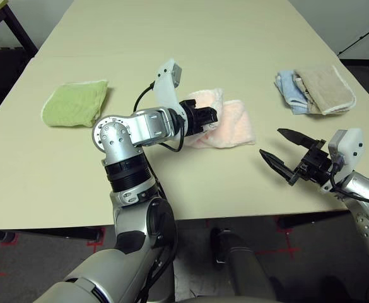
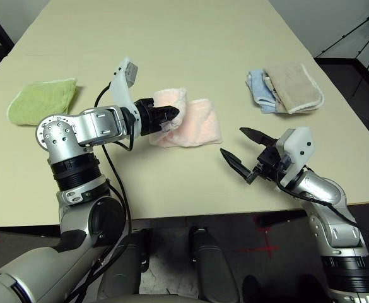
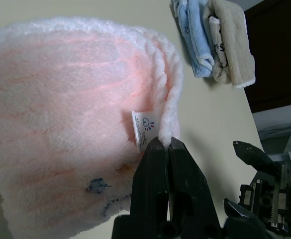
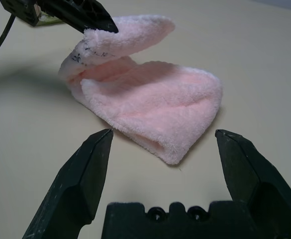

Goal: Fold the towel and set it aside.

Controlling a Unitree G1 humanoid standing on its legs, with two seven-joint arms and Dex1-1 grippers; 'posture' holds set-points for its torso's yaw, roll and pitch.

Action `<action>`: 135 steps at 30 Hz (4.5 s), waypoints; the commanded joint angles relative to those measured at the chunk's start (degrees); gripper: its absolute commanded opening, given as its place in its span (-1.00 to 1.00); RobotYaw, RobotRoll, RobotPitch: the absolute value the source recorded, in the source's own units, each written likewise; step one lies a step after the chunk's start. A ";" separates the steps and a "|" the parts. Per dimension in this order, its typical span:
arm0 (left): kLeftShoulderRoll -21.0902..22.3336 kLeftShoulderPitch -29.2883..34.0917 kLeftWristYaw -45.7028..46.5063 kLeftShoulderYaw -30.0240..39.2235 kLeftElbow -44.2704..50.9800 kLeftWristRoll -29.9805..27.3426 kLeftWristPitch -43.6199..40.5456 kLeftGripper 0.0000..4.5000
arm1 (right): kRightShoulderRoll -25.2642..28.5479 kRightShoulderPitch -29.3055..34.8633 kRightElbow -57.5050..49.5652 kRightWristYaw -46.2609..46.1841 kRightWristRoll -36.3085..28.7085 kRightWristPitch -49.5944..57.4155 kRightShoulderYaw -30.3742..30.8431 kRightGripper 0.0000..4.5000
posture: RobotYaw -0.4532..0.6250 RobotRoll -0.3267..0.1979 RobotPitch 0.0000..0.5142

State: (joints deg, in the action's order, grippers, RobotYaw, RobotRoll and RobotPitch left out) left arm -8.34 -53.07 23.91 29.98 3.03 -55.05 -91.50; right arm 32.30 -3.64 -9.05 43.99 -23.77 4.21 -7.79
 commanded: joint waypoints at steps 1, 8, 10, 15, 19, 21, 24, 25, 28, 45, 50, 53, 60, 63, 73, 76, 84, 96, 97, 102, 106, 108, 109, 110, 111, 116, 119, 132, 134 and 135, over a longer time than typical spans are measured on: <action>-10.44 3.24 -0.54 -1.66 -1.68 1.97 -0.21 -1.00 | 0.04 0.22 -0.27 -0.22 0.24 0.54 -0.47 1.00 | -0.04 0.25 -0.13; -11.75 2.99 -1.33 -4.57 -4.89 2.73 3.64 -1.00 | 0.14 0.38 -0.65 -0.24 0.39 0.80 -0.38 1.00 | -0.05 0.25 -0.12; -11.92 2.31 -1.53 -5.45 -6.00 2.41 4.92 -1.00 | 0.14 0.37 -0.70 -0.30 0.45 0.89 -0.36 1.00 | -0.05 0.25 -0.12; -12.03 0.85 -1.52 -6.68 -8.02 1.21 7.21 -1.00 | 0.13 0.44 -0.83 -0.22 0.74 0.91 -0.28 1.00 | -0.07 0.25 -0.12; -12.40 -0.07 -0.92 -7.36 -8.96 -0.16 8.72 -1.00 | 0.06 0.53 -0.89 -0.19 0.80 0.94 -0.25 1.00 | -0.07 0.25 -0.13; -12.66 -0.07 -0.49 -7.80 -8.93 -0.97 9.02 -1.00 | 0.03 0.66 -1.07 -0.16 0.75 1.01 -0.22 1.00 | -0.07 0.25 -0.13; -13.05 0.17 0.27 -8.46 -8.76 -2.11 9.44 -1.00 | -0.05 0.61 -0.83 -0.07 0.78 0.98 -0.11 1.00 | -0.07 0.25 -0.11; -13.19 0.33 0.62 -8.73 -8.57 -2.59 9.56 -1.00 | -0.08 0.65 -0.80 -0.05 0.80 0.94 -0.06 1.00 | -0.07 0.25 -0.11; -13.27 0.80 1.76 -9.44 -8.21 -4.23 9.91 -1.00 | -0.12 0.66 -0.89 -0.06 0.72 1.11 0.01 1.00 | -0.07 0.25 -0.09; -12.29 -0.89 7.10 -14.12 -11.33 -13.46 15.85 -1.00 | -0.55 0.44 -0.21 0.24 1.42 0.95 0.90 1.00 | -0.08 0.25 -0.06; -12.43 -1.07 7.48 -17.06 -12.85 -15.88 18.76 -1.00 | -0.70 0.93 -0.82 0.18 1.49 1.23 0.97 1.00 | -0.10 0.25 -0.03; -11.77 -0.95 7.47 -18.64 -13.77 -17.06 20.19 -1.00 | -0.63 1.24 -1.06 0.11 1.45 1.33 0.81 1.00 | -0.11 0.25 -0.02; -10.49 0.05 6.38 -22.32 -15.26 -17.56 22.99 -1.00 | -0.52 1.80 -1.88 -0.24 1.40 1.79 0.66 1.00 | -0.13 0.25 0.00; -9.14 1.71 4.52 -24.63 -16.42 -14.98 24.53 -1.00 | -0.57 1.90 -2.32 -0.43 1.38 2.15 0.63 1.00 | -0.14 0.25 0.02; -5.98 2.01 -1.17 -28.46 -17.99 -6.54 30.05 -0.89 | -0.69 1.93 -2.85 -0.50 1.22 2.70 0.78 1.00 | -0.14 0.25 0.02; -5.40 1.76 -2.41 -27.96 -17.03 -5.96 30.14 -0.51 | -0.65 2.05 -3.09 -0.47 1.16 2.84 0.76 1.00 | -0.13 0.25 0.03; -2.13 1.58 -4.68 -22.47 -10.69 -12.79 25.89 0.84 | -0.40 1.61 -3.15 -0.05 0.64 3.21 0.28 1.00 | -0.08 0.25 0.02; 18.85 5.05 -21.16 -21.32 -0.78 -10.85 23.25 0.99 | -1.89 -3.32 -8.85 -6.84 -6.72 15.08 -2.16 1.00 | 0.00 0.25 -0.08; 20.43 5.68 -23.03 -21.75 0.04 -10.05 23.73 0.99 | -1.78 -3.83 -9.11 -7.28 -7.38 16.32 -2.31 1.00 | 0.01 0.25 -0.10; 28.12 10.07 -32.52 -24.22 5.68 -4.81 27.06 0.99 | -1.92 -7.56 -8.92 -10.63 -8.55 21.17 -2.65 1.00 | 0.05 0.25 -0.17; 30.72 12.23 -35.99 -25.54 7.37 0.87 31.33 0.99 | -2.59 -10.98 -8.13 -13.20 -8.09 23.88 -1.54 1.00 | 0.09 0.25 -0.24; 31.75 13.15 -38.13 -26.85 8.56 3.92 33.92 1.00 | -3.02 -12.53 -7.69 -13.93 -7.61 24.76 -0.79 0.92 | 0.11 0.25 -0.28; 31.93 13.58 -38.80 -27.26 9.00 5.07 34.91 1.00 | -3.14 -12.99 -7.43 -14.34 -6.84 24.79 -0.36 0.83 | 0.11 0.25 -0.29; 32.03 14.02 -39.41 -27.62 9.35 5.91 35.48 1.00 | -3.19 -13.28 -7.20 -14.09 -6.30 24.42 0.09 0.73 | 0.12 0.25 -0.31; 32.51 14.67 -40.49 -28.25 10.09 7.16 36.55 1.00 | -3.44 -13.44 -7.35 -14.03 -6.18 24.46 0.47 0.58 | 0.12 0.25 -0.31; 32.70 16.02 -43.92 -29.44 12.48 9.62 38.44 1.00 | -4.77 -14.89 -7.27 -13.95 -5.98 24.65 1.89 -0.28 | 0.13 0.25 -0.35; 32.85 15.99 -45.56 -30.95 13.51 12.08 40.31 1.00 | -5.86 -16.03 -6.80 -14.04 -5.41 24.63 3.16 -0.79 | 0.13 0.25 -0.37; 30.90 16.46 -49.10 -34.33 14.69 16.85 41.56 1.00 | -6.91 -11.64 -5.48 -11.59 -2.52 24.51 8.27 -0.99 | 0.14 0.25 -0.37; 30.43 16.47 -49.21 -34.45 14.64 17.03 41.45 1.00 | -6.66 -11.27 -4.59 -11.40 -1.63 24.38 8.15 -0.99 | 0.14 0.25 -0.37; 30.16 16.51 -49.31 -34.58 14.73 17.06 41.35 1.00 | -6.51 -11.14 -3.94 -11.39 -1.17 24.30 7.96 -0.99 | 0.14 0.25 -0.37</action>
State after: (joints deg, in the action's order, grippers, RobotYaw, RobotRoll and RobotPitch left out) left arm 22.28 -37.42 -24.72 -3.37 16.82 -38.38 -49.91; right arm 25.01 -15.72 -14.10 32.31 -25.91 28.69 -0.01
